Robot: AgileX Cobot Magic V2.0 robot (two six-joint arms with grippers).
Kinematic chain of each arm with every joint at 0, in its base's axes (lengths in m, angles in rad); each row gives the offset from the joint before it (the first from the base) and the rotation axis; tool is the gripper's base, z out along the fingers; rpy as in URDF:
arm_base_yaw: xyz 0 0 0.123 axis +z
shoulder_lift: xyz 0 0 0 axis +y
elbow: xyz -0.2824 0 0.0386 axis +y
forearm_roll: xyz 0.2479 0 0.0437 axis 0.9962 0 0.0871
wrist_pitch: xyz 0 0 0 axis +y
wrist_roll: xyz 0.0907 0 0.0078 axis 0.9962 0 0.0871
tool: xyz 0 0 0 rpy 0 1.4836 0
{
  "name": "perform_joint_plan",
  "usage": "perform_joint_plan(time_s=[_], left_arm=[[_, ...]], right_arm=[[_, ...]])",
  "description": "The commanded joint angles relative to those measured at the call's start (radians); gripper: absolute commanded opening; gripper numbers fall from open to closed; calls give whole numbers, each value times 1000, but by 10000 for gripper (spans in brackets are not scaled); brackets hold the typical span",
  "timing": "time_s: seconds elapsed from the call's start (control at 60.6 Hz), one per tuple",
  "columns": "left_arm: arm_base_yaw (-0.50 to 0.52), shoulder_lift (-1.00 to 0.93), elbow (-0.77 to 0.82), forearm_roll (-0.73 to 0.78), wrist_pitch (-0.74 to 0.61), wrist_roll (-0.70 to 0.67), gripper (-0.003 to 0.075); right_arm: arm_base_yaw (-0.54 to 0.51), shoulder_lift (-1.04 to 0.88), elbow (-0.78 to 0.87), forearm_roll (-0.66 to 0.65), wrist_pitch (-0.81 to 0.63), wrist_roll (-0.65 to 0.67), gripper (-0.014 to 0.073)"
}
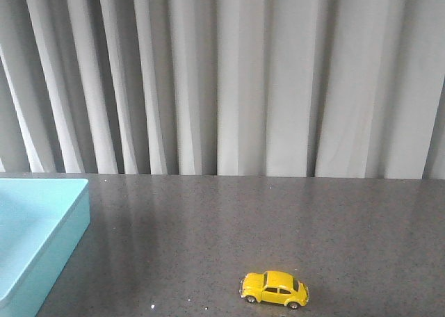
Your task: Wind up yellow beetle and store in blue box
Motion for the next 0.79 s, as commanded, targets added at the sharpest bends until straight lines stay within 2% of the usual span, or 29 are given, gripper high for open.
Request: perform_joint_plan(time_s=[0.0, 0.083, 0.149, 0.215, 0.297, 0.396, 0.495, 0.776], left_arm=[[-8, -15, -13, -4, -70, -8, -6], [-8, -15, -13, -4, -70, -8, -6], [-8, -15, -13, -4, -70, -8, -6], [-8, -15, -13, -4, -70, -8, -6], [-8, -15, -13, -4, -70, -8, -6], [-8, -15, -13, -4, -70, -8, -6], [-8, -15, -13, -4, -70, -8, -6], [-8, -15, -13, -4, -70, -8, -6]], right_arm=[[62, 109, -145, 64, 10, -103, 526], [157, 228, -274, 143, 86, -183, 482], [234, 326, -382, 176, 142, -193, 467], [308, 440, -485, 160, 207, -171, 466], [361, 582, -594, 82, 281, -87, 466], [365, 756, -698, -38, 387, 78, 466], [365, 927, -794, -98, 477, 161, 466], [375, 1293, -1079, -73, 798, 188, 468]])
